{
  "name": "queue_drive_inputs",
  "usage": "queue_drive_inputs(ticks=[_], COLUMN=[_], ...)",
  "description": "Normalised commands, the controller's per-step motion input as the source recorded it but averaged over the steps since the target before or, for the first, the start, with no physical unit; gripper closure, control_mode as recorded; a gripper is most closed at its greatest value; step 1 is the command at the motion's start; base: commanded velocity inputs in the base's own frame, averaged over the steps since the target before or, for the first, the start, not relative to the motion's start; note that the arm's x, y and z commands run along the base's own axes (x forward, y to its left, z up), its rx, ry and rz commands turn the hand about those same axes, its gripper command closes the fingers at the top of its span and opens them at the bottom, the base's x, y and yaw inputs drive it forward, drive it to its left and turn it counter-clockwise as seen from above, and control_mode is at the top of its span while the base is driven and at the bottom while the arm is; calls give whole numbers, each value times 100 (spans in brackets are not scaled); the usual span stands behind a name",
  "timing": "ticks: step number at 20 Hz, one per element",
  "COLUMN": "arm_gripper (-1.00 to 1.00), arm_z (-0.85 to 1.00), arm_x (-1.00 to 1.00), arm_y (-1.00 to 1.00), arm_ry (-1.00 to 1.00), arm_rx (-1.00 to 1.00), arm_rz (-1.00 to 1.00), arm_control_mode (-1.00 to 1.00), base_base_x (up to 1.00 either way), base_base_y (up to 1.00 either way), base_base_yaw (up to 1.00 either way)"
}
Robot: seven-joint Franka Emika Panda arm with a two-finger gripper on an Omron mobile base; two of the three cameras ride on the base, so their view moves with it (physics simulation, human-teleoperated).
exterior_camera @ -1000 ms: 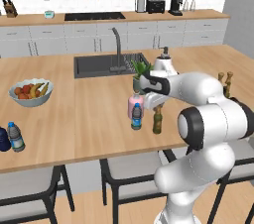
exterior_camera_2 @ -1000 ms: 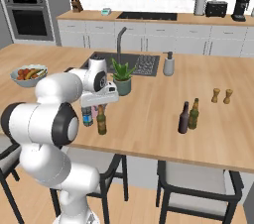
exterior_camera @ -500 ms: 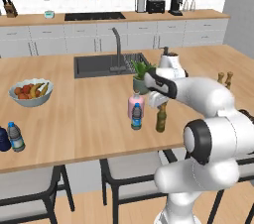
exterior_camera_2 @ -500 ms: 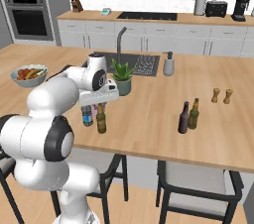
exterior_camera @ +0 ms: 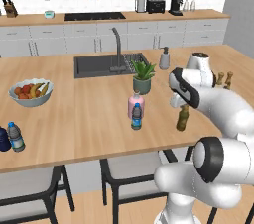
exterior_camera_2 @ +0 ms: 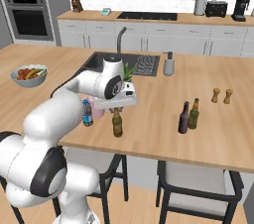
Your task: Move the plastic bottles in the middle to the plastics group, and the glass bottles in the middle to the glass group.
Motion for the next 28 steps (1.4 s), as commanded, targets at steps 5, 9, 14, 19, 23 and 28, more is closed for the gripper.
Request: queue_drive_inputs(ticks=[5, 9, 14, 19, 23, 28], arm_gripper=[100, 100, 100, 100, 100, 100], arm_z=[6, 0, 0, 0, -1, -3], arm_x=[-2, 4, 18, 22, 23, 24], arm_y=[-83, -81, -72, -67, -49, -39], arm_ry=[0, 3, 6, 1, -1, -5], arm_rx=[0, 0, 0, 0, 0, 0], arm_rz=[-33, -33, -36, -34, -26, -19], arm_control_mode=[-100, -100, -100, -100, -100, -100], base_base_x=[0, 0, 0, 0, 0, 0], base_base_y=[0, 0, 0, 0, 0, 0], base_base_yaw=[0, 0, 0, 0, 0, 0])
